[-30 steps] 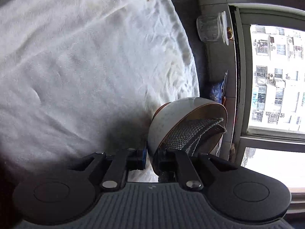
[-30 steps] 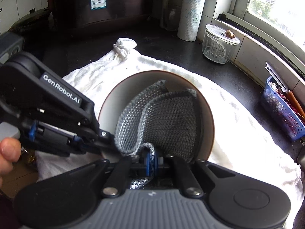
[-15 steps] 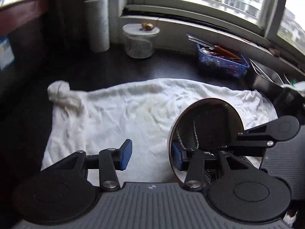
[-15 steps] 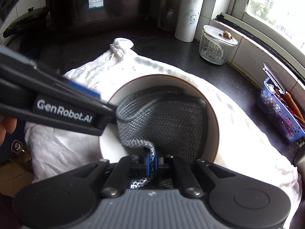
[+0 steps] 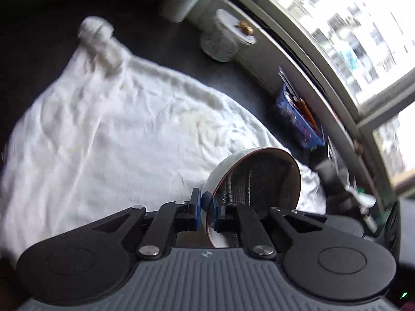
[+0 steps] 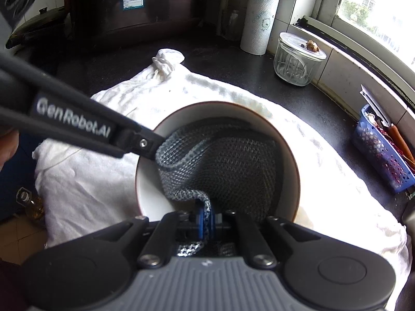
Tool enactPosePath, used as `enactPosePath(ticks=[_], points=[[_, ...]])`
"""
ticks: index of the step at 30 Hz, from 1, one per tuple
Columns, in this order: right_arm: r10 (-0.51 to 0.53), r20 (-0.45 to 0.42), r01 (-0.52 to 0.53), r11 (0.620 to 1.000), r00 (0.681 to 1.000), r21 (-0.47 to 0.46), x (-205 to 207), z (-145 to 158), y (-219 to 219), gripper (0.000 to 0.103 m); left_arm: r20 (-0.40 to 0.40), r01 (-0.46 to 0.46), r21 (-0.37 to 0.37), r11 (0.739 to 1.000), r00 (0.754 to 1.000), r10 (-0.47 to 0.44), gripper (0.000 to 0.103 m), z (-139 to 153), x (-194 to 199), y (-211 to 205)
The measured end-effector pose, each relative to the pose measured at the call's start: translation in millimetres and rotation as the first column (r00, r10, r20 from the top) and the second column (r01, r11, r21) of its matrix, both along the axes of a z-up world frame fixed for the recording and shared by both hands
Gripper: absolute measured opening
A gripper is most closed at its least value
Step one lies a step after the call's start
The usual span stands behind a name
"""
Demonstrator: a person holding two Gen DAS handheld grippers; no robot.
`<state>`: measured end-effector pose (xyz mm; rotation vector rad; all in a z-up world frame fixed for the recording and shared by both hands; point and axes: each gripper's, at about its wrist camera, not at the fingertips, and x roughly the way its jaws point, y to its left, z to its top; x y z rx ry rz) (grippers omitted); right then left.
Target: Clean bowl
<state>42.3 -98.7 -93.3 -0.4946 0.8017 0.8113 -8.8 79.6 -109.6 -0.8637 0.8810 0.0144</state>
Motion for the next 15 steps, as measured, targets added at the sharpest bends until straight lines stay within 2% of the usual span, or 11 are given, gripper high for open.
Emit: enactPosePath(ticks=[2, 5, 6, 7, 9, 10, 13, 15], points=[[-0.002, 0.007, 0.002, 1.0, 1.0, 0.002, 0, 1, 0, 0.004, -0.025, -0.08, -0.131, 0.988, 0.997, 0.078, 0.01, -14, -8, 7], [0.001, 0.01, -0.001, 1.0, 1.0, 0.001, -1, 1, 1, 0.004, -0.082, -0.161, -0.284, 0.945, 0.986, 0.143, 0.01, -32, -16, 9], [0.003, 0.009, -0.002, 1.0, 1.0, -0.001, -1, 1, 1, 0.006, -0.1, -0.176, -0.321, 0.931, 0.983, 0.151, 0.009, -37, -17, 9], [0.004, 0.009, -0.004, 1.0, 1.0, -0.003, -1, 1, 2, 0.007, -0.112, -0.175, -0.328, 0.928, 0.983, 0.145, 0.009, -39, -17, 7], [0.008, 0.006, -0.008, 1.0, 1.0, -0.006, -2, 1, 2, 0.007, -0.136, -0.16, -0.311, 0.937, 0.983, 0.123, 0.009, -40, -15, 4], [0.01, 0.002, -0.01, 1.0, 1.0, -0.009, -2, 0, 3, 0.007, -0.14, -0.143, -0.275, 0.951, 0.984, 0.107, 0.009, -37, -14, 2], [0.023, -0.008, -0.024, 0.999, 1.0, -0.023, -4, -2, 3, 0.005, -0.137, -0.061, -0.082, 0.995, 0.989, 0.049, 0.018, -18, -6, -7], [0.046, 0.011, -0.045, 0.998, 0.999, -0.041, -8, -4, 5, 0.005, -0.107, 0.003, 0.093, 0.996, 0.994, 0.007, 0.028, 1, -1, -15]])
